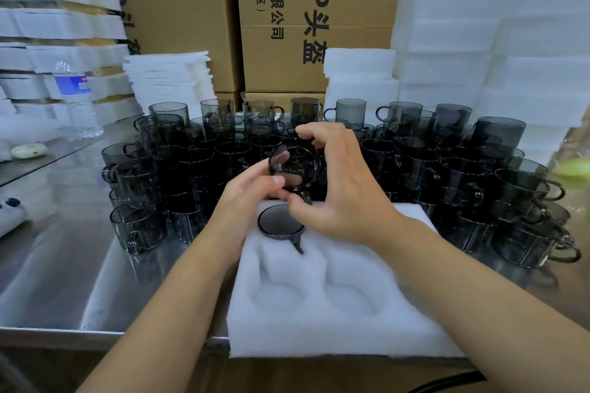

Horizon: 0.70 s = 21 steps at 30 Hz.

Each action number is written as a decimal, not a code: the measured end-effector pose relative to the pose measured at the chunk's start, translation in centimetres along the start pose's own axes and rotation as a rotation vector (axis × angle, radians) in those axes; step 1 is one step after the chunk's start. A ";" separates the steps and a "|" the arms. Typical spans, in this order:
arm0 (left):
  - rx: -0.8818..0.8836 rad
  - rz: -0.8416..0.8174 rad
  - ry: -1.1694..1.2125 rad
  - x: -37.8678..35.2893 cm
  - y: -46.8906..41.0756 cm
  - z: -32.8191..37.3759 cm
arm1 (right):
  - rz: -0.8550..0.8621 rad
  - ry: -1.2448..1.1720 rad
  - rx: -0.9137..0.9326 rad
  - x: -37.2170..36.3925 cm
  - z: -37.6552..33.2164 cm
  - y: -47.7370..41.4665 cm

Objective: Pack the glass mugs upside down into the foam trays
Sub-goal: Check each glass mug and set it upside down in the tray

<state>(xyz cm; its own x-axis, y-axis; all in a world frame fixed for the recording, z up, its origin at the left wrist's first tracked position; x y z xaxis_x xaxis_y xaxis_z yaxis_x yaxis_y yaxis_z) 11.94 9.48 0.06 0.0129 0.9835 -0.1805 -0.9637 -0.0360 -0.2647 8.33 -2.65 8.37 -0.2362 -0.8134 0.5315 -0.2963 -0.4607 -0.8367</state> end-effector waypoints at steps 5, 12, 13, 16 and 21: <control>-0.001 0.004 0.013 -0.1 0.0 0.0 | -0.048 -0.042 -0.054 -0.5 0.4 0.2; -0.020 -0.003 0.019 -0.5 0.3 0.5 | -0.062 -0.084 -0.088 -0.4 0.7 0.2; -0.025 -0.008 0.021 -0.5 0.3 0.6 | -0.064 -0.088 -0.087 -0.4 0.6 0.2; -0.052 -0.015 -0.019 -0.5 0.6 1.0 | -0.055 -0.070 -0.101 -0.3 0.8 0.3; -0.079 -0.028 -0.089 -0.6 0.8 1.3 | -0.035 -0.042 -0.188 0.2 1.5 0.2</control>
<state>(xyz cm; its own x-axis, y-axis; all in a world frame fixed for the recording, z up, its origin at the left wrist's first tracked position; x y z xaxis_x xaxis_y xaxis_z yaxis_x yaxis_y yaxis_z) 10.83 9.11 1.19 0.0127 0.9960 -0.0879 -0.9391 -0.0184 -0.3432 9.67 -3.41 8.13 -0.1853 -0.8137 0.5509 -0.4725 -0.4178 -0.7760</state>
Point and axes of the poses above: each hand's wrist, its own y-axis away from the middle knuckle, its own x-axis out of the back of the hand, z = x × y, the point moved 10 cm from there along -y, towards the middle knuckle, and after that the axes turned 3 degrees about x, right-handed, at the moved point
